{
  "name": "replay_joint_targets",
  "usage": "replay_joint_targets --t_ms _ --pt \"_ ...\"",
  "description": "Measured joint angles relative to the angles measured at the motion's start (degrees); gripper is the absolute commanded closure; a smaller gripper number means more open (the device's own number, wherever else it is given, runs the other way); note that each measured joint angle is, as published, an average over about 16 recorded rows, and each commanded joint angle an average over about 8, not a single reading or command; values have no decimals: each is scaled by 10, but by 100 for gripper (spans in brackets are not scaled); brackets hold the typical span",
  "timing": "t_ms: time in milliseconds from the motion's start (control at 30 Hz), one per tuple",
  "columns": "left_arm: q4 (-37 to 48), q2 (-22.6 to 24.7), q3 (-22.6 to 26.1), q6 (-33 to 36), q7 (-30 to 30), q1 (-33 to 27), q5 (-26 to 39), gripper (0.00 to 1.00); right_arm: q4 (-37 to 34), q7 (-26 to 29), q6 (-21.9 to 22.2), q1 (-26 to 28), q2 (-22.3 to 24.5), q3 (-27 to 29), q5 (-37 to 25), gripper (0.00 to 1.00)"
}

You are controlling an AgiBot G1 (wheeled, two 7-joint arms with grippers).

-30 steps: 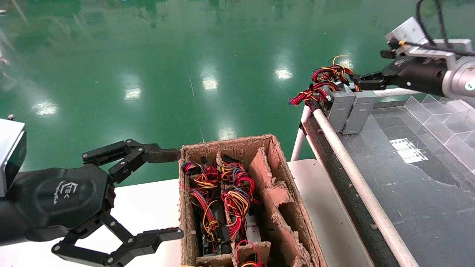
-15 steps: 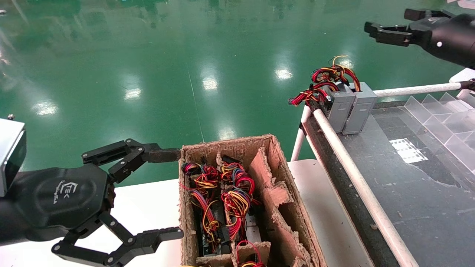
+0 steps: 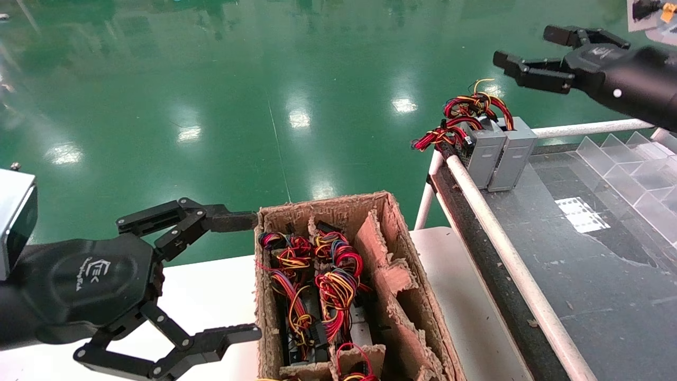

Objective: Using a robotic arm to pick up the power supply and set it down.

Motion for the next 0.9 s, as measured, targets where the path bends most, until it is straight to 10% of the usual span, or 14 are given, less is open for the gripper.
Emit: replay_joint_targets --t_ms 900 --pt "0 0 0 0 0 0 0 0 298 82 -136 -194 92 33 118 0"
